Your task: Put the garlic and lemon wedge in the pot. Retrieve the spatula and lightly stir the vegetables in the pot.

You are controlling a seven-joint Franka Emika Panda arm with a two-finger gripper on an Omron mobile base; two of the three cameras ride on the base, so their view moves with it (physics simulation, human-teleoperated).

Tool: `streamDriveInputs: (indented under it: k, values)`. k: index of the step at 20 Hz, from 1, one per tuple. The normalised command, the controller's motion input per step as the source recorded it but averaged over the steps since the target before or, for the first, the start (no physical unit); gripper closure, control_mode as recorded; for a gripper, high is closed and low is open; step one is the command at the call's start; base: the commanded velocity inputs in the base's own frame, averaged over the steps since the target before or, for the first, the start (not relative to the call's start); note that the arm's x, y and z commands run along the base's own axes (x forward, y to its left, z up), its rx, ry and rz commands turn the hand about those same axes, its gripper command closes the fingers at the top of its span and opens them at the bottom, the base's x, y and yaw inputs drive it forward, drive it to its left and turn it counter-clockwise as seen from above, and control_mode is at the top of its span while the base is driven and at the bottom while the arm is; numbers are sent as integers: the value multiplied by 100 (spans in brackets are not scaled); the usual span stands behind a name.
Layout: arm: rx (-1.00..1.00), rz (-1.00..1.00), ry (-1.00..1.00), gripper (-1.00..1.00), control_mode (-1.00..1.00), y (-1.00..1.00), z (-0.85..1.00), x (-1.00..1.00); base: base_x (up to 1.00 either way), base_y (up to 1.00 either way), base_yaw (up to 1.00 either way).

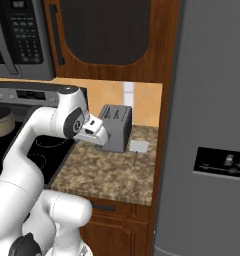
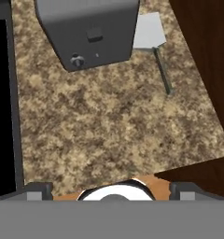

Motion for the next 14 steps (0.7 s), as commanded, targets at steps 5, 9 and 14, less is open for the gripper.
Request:
streamDriveInputs:
  k: [5,9,14]
  values:
    - [0,0,0,-100,-100,-61,-27,1,0,0,0]
    - [-6,0,0,-100,-100,-63,-57,19,0,0,0]
    - [-10,0,0,-100,-100,-33,-61,23,0,0,0]
